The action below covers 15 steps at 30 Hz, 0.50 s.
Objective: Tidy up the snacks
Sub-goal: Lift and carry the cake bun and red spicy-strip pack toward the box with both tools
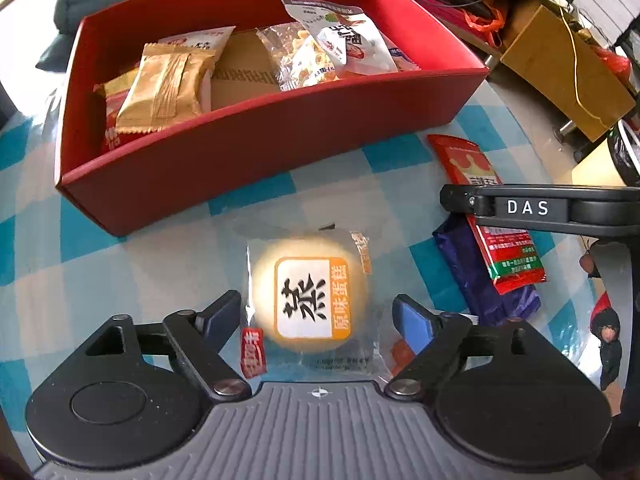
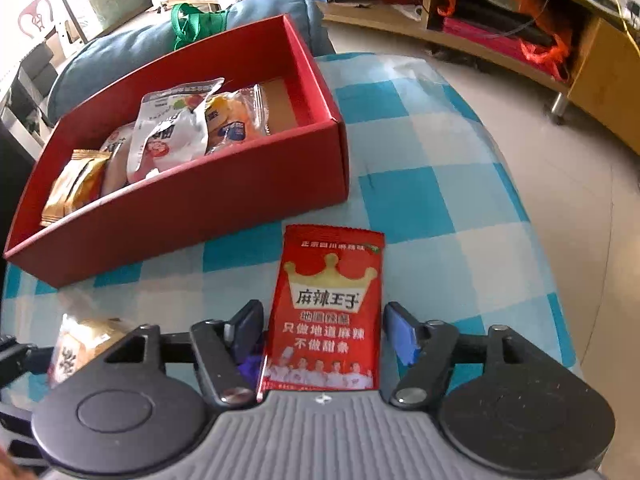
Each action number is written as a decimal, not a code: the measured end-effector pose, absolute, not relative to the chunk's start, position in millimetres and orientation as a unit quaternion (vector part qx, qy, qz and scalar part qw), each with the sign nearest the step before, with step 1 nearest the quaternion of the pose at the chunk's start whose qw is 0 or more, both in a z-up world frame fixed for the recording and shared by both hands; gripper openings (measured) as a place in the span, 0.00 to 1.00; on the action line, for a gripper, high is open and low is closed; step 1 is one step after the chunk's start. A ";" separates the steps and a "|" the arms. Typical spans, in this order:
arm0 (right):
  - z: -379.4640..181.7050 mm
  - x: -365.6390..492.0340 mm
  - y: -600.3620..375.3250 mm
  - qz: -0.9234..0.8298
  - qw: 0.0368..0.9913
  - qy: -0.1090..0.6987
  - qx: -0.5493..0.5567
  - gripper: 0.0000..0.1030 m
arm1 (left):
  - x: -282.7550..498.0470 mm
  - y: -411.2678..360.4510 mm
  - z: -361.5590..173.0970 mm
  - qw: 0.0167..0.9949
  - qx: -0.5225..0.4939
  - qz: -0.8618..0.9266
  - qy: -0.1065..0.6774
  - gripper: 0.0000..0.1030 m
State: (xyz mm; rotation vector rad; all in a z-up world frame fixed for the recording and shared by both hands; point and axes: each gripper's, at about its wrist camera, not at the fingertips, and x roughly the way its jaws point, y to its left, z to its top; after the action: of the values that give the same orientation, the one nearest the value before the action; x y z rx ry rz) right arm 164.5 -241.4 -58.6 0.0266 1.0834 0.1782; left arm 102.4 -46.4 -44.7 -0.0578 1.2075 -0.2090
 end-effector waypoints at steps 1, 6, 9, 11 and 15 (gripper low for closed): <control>-59.0 163.7 -241.8 0.085 0.854 0.513 0.011 0.65 | 104.3 -47.2 -45.6 0.818 -0.026 -0.097 0.566 0.87; -55.5 155.6 -252.2 0.083 0.857 0.508 0.021 0.47 | 106.8 -48.0 -43.6 0.824 -0.019 -0.086 0.560 0.71; -51.4 149.6 -255.5 0.085 0.860 0.502 0.022 0.45 | 108.0 -44.1 -39.1 0.823 -0.030 -0.090 0.560 0.65; -47.3 146.1 -257.7 0.085 0.864 0.496 0.024 0.44 | 108.2 -41.1 -38.5 0.820 -0.042 -0.090 0.563 0.65; -35.0 141.3 -259.1 0.091 0.871 0.481 0.031 0.44 | 105.4 -43.3 -34.9 0.824 -0.036 -0.090 0.558 0.64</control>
State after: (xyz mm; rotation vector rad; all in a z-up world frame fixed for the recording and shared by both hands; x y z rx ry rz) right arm 141.3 -259.1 -35.0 0.0656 1.0064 0.1909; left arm 105.4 -43.3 -34.9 -0.0766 1.1871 -0.1907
